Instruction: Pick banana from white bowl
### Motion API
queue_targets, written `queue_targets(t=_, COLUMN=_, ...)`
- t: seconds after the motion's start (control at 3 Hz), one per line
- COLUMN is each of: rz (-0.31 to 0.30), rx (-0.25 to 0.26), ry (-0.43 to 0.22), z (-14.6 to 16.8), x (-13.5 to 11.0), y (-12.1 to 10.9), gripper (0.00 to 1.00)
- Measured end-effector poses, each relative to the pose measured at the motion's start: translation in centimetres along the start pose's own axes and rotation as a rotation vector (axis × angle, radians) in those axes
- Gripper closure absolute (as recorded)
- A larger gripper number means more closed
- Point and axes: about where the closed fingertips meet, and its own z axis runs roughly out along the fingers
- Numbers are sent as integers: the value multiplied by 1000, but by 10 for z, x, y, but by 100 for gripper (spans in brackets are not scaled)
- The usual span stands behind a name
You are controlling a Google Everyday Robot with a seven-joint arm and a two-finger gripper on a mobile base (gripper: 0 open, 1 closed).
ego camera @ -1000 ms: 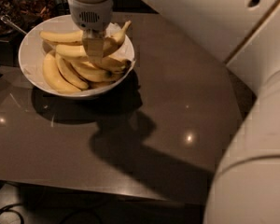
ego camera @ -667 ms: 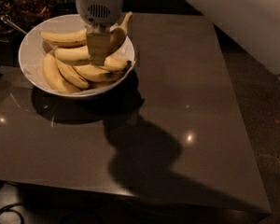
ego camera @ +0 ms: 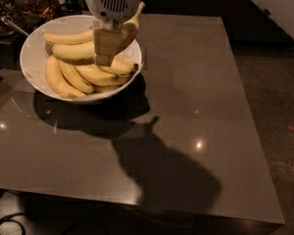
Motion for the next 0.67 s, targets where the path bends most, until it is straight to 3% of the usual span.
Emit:
queue_targets(t=0.33, rz=19, rx=-2, ry=-35, z=-11, x=1, y=13, gripper=100)
queue_targets(t=0.67, rz=56, rx=-15, ry=-85, z=-26, x=7, y=41, gripper=100)
